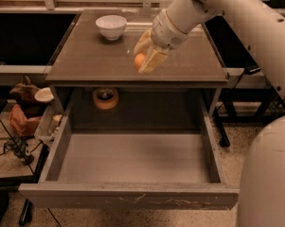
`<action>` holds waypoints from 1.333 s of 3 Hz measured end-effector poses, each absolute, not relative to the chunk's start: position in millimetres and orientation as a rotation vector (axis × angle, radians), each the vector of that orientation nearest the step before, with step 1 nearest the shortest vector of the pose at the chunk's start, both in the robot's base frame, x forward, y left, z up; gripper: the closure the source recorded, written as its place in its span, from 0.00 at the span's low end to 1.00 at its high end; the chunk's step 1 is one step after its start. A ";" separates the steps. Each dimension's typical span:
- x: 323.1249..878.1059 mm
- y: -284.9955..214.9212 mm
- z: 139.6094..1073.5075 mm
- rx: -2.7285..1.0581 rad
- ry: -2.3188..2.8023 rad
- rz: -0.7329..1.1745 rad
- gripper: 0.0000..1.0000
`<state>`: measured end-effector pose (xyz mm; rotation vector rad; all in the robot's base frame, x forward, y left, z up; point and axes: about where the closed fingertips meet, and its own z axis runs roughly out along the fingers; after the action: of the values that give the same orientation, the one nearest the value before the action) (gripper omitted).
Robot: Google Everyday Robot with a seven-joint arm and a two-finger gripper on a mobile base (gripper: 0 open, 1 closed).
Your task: Place orange into top drawer
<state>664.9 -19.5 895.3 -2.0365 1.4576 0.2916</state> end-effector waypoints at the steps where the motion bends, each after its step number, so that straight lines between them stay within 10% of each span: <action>1: 625.8 -18.5 904.8 -1.967 1.439 0.317 1.00; 4: 547.9 2.6 822.9 -2.060 1.469 0.420 1.00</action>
Offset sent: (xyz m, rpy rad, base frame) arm -0.1434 0.0025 -0.0516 0.1166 0.0534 -0.0096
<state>547.9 2.6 822.9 -2.0601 1.4690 0.4196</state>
